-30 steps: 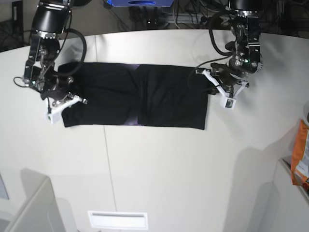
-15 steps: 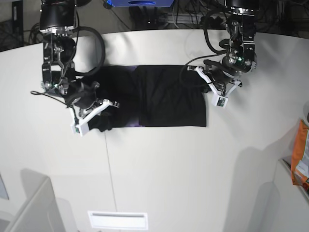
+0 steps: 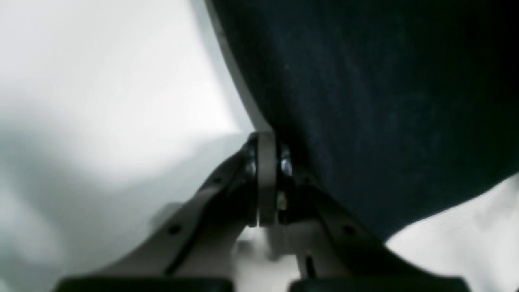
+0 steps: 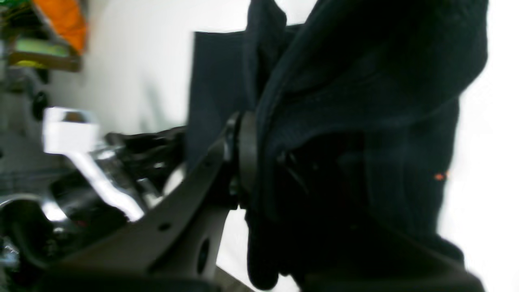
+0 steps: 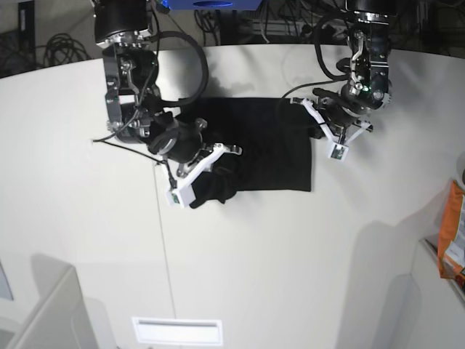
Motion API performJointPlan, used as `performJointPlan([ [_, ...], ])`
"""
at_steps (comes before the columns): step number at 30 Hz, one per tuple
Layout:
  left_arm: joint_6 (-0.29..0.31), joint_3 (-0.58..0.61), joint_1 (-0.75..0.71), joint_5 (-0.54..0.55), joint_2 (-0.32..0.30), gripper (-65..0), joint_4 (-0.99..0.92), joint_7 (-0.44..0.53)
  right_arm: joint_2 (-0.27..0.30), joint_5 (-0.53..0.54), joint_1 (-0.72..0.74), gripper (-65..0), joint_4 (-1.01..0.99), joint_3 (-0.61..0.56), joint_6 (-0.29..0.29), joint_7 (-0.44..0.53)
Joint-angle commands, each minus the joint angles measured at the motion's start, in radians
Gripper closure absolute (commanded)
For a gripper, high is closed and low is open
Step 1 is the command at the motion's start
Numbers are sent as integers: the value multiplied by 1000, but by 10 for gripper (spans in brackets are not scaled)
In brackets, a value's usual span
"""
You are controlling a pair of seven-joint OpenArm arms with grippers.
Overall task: Fold the T-shirt properly
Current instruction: 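Lift the strip end with the right gripper and fold it toward the left gripper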
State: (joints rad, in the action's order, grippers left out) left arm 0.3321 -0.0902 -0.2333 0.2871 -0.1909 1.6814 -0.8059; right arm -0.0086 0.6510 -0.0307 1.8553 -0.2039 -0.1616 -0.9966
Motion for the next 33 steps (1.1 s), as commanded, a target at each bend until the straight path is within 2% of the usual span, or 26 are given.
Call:
performJointPlan([
  [1, 3, -1, -5, -19, -6, 0, 19, 7, -11, 17, 25, 0, 20, -7, 3, 17],
  [5, 3, 5, -15, -85, -5, 0, 21, 10, -38, 16, 35, 0, 16, -29, 3, 18],
  [15, 3, 10, -15, -90, -5, 0, 19, 10, -93, 16, 50, 0, 17, -32, 3, 18],
  [17, 3, 10, -15, -90, -5, 0, 19, 9, -95, 16, 53, 0, 13, -61, 3, 26],
  [21, 3, 10, -15, -90, -5, 0, 19, 9, -87, 8, 54, 0, -24, -128, 3, 123],
  [26, 3, 10, -15, -90, -5, 0, 19, 9, -93, -104, 54, 0, -125, -233, 3, 242],
  [29, 3, 2, -15, -90, -5, 0, 19, 6, -95, -133, 56, 0, -170, -282, 3, 313],
  [33, 3, -1, -15, -90, -6, 0, 19, 6, -98, -133, 82, 0, -213, -312, 3, 347],
])
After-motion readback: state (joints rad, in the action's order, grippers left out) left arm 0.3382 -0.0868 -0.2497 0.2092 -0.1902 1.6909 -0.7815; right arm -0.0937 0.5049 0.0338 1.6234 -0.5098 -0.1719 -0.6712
